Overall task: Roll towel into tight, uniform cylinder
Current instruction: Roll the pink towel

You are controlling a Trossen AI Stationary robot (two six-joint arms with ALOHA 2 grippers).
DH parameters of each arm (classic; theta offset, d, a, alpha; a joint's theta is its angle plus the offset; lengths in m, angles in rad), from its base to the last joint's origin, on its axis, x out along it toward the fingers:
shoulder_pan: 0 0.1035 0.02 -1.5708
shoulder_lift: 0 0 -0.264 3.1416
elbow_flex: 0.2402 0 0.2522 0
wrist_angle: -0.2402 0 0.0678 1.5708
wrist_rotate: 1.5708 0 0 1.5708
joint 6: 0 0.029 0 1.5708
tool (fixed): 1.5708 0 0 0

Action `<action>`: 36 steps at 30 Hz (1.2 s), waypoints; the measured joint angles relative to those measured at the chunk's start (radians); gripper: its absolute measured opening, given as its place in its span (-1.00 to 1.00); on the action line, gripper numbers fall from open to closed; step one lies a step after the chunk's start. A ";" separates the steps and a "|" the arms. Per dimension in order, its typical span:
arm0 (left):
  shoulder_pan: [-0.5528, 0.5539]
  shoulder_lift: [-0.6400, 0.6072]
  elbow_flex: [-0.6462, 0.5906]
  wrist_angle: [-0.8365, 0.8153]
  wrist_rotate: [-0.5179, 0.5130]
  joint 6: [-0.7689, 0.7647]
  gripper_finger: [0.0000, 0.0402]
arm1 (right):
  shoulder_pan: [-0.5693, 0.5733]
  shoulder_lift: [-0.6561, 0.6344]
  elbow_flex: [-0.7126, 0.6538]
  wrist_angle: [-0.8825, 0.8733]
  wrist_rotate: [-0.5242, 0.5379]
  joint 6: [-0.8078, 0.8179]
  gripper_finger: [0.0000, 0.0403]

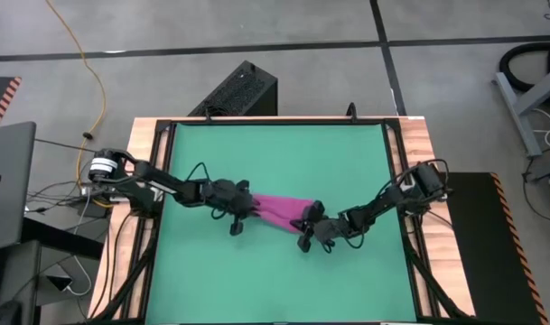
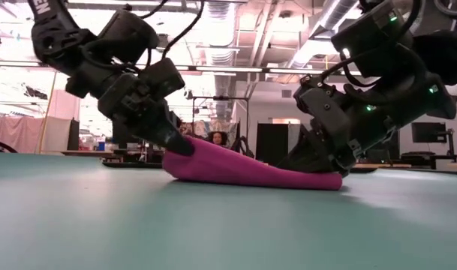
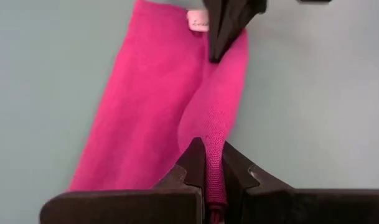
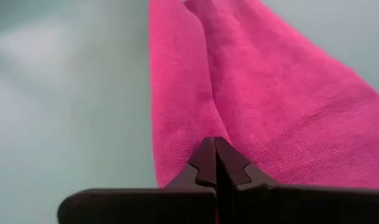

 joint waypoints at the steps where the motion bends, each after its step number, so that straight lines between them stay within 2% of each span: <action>1: 0.013 0.000 0.008 -0.023 0.005 0.005 -1.00 | -0.003 -0.001 0.000 -0.005 -0.012 0.009 -0.96; 6: 0.062 0.002 0.028 -0.105 0.018 0.021 -1.00 | -0.003 -0.001 0.001 -0.001 -0.025 0.012 -0.96; 10: 0.094 0.002 0.028 -0.125 0.064 -0.001 -1.00 | -0.004 -0.001 0.002 0.011 -0.042 0.015 -0.96; 13: 0.095 0.002 0.028 -0.128 0.063 -0.002 -1.00 | -0.004 -0.001 0.002 0.013 -0.042 0.015 -0.96; 17: 0.096 0.039 0.028 -0.099 0.039 0.018 -1.00 | -0.004 -0.001 0.002 0.013 -0.043 0.015 -0.96; 24: 0.106 0.175 0.028 0.003 0.031 0.003 -0.98 | -0.003 -0.001 0.009 0.011 -0.072 0.015 -0.96; 28: 0.118 0.193 0.030 0.003 0.043 0.002 -0.98 | -0.003 -0.001 0.012 0.009 -0.075 0.008 -0.96; 36: 0.129 0.193 0.033 -0.040 0.051 0.008 -0.99 | 0.035 -0.113 0.011 -0.139 0.109 0.010 -0.96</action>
